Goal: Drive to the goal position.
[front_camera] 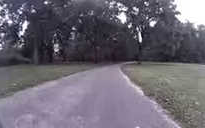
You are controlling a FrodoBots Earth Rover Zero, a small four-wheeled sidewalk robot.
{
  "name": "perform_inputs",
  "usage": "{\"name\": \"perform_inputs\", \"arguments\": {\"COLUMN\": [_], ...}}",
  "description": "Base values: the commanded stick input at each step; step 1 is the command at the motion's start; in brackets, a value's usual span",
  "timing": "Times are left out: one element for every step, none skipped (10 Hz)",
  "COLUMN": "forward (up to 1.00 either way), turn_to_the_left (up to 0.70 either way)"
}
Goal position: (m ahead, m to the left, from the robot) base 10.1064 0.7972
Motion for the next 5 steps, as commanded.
{"name": "perform_inputs", "arguments": {"forward": [0.7,0.7,0.7,0.7,0.7], "turn_to_the_left": [0.0,0.0,0.0,0.0,0.0]}}
